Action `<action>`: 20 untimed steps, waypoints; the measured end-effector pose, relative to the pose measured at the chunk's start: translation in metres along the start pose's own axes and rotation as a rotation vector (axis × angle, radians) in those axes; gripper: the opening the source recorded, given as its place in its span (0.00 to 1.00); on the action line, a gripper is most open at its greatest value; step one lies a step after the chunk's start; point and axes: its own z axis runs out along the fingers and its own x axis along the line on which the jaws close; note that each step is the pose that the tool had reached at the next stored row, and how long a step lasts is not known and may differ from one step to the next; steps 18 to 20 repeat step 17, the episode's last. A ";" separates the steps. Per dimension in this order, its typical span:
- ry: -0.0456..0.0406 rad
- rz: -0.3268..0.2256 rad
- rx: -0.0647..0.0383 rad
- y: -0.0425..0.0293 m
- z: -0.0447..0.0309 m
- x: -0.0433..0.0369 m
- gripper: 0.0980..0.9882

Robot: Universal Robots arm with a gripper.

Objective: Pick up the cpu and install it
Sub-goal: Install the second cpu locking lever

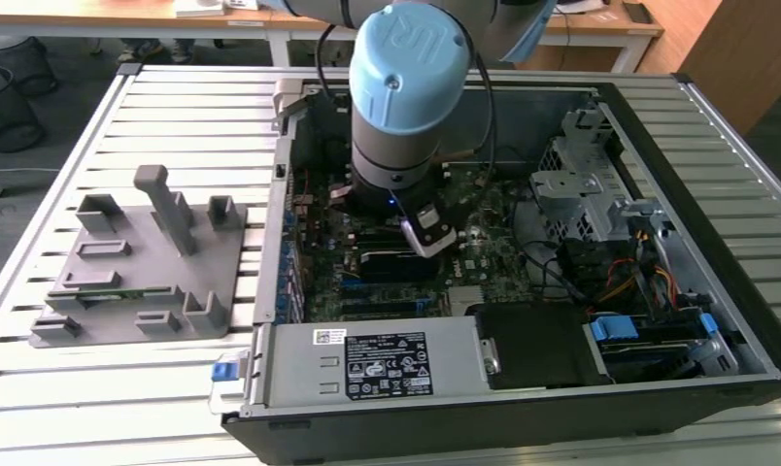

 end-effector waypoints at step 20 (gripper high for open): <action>0.0000 0.000 0.000 0.0053 -0.0144 0.0002 0.01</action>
